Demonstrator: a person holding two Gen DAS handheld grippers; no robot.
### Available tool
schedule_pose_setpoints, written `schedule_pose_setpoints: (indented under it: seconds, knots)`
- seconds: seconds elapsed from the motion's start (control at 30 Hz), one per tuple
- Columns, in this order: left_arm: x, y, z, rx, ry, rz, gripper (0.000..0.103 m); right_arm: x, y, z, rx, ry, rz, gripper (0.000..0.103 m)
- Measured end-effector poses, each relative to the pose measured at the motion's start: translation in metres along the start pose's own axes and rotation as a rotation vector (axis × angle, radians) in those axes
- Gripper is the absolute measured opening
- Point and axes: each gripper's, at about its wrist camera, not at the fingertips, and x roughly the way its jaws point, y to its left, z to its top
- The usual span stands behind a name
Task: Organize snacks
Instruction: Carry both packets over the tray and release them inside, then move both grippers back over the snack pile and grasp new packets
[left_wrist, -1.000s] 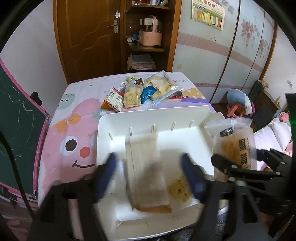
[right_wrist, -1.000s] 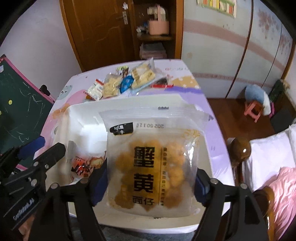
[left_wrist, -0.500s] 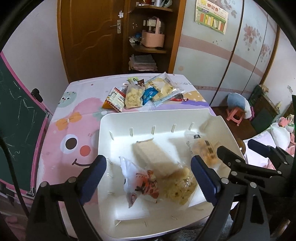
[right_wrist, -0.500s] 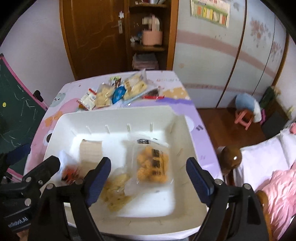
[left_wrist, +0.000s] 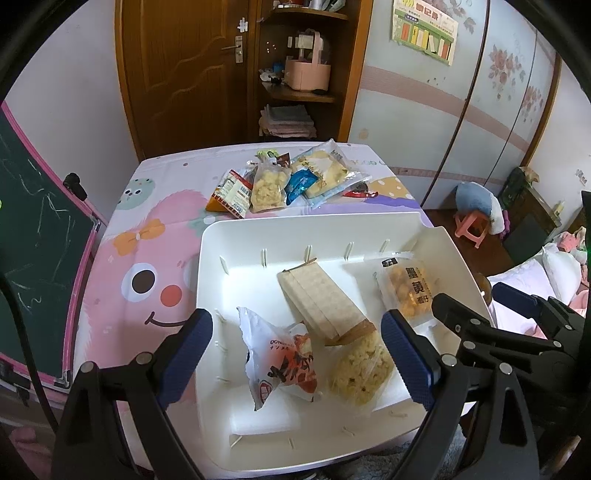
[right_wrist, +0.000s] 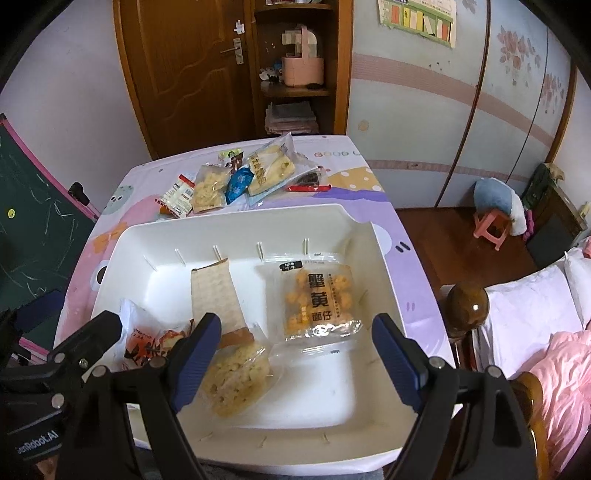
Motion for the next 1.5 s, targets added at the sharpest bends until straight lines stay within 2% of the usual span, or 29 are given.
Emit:
schedule_pose_setpoints:
  seconds: [0.17, 0.43, 0.6, 0.73, 0.9, 1.0, 1.23, 1.37, 1.43, 1.5]
  knots:
    - [0.002, 0.0, 0.001, 0.001, 0.008, -0.002, 0.092, 0.006, 0.001, -0.001, 0.009, 0.029, -0.009, 0.084]
    - [0.006, 0.002, 0.004, -0.005, 0.012, 0.005, 0.092, 0.01, 0.005, 0.003, -0.027, 0.018, -0.014, 0.083]
    - [0.008, 0.011, 0.014, -0.018, 0.008, 0.021, 0.092, 0.021, 0.0, 0.01, -0.012, 0.056, 0.053, 0.062]
    - [0.006, 0.019, 0.035, -0.017, 0.005, 0.022, 0.092, 0.022, 0.0, 0.023, -0.034, 0.056, 0.073, 0.059]
    - [-0.009, 0.029, 0.08, 0.013, -0.066, 0.075, 0.092, 0.015, 0.002, 0.067, -0.079, 0.029, 0.122, 0.059]
    - [-0.019, 0.035, 0.115, 0.044, -0.111, 0.098, 0.092, 0.01, -0.002, 0.101, -0.092, 0.004, 0.118, 0.059]
    - [-0.017, 0.046, 0.194, 0.09, -0.201, 0.178, 0.092, -0.004, -0.003, 0.185, -0.158, -0.151, -0.001, 0.059]
    - [0.015, 0.051, 0.231, 0.144, -0.232, 0.216, 0.092, 0.012, -0.003, 0.222, -0.174, -0.194, -0.061, 0.059]
    - [0.035, 0.054, 0.242, 0.153, -0.213, 0.214, 0.092, 0.03, -0.004, 0.238, -0.168, -0.185, -0.062, 0.059]
    - [0.067, 0.06, 0.252, 0.155, -0.155, 0.194, 0.092, 0.049, -0.007, 0.25, -0.16, -0.175, -0.069, 0.059]
